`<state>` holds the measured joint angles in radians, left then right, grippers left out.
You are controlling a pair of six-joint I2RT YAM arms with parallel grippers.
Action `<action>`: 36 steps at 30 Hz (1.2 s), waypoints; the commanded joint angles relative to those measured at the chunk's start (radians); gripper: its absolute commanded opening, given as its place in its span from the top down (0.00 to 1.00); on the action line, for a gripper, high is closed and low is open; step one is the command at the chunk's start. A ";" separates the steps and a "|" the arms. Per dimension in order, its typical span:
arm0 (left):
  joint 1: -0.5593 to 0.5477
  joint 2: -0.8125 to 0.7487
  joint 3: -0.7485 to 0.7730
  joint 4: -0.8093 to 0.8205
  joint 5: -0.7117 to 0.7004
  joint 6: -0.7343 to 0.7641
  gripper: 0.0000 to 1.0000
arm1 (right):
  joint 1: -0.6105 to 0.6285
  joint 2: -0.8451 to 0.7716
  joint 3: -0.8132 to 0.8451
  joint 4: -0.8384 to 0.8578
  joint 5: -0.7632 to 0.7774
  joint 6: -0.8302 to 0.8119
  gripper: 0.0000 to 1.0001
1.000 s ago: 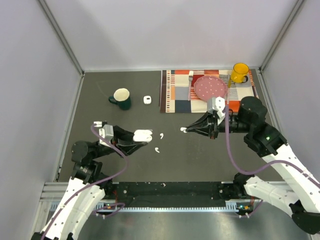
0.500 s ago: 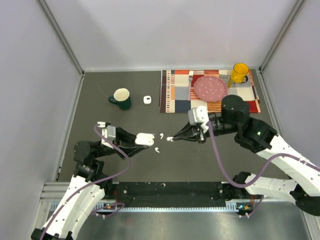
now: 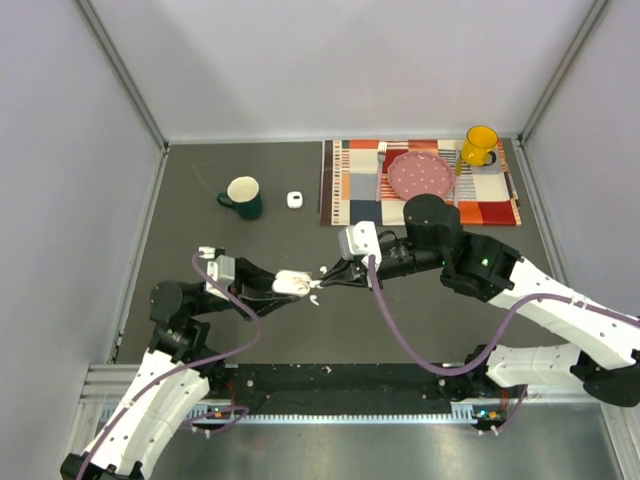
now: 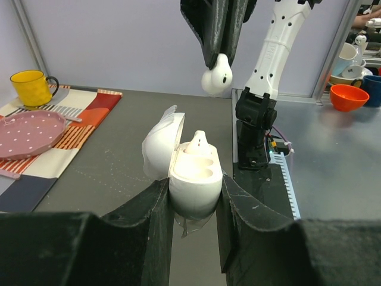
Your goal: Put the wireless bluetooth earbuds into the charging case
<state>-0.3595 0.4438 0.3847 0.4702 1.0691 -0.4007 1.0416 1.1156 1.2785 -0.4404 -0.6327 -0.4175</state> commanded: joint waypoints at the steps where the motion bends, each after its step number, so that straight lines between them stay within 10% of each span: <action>1: -0.009 0.015 -0.006 0.024 0.006 0.031 1.00 | 0.024 0.006 0.041 0.141 0.027 0.046 1.00; 36: -0.015 -0.008 0.017 -0.035 -0.031 0.063 1.00 | 0.095 0.141 0.045 0.216 0.113 0.135 1.00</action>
<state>-0.3695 0.4427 0.3832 0.4137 1.0519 -0.3458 1.1179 1.2484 1.2785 -0.2543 -0.5209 -0.2924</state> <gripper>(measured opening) 0.346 0.014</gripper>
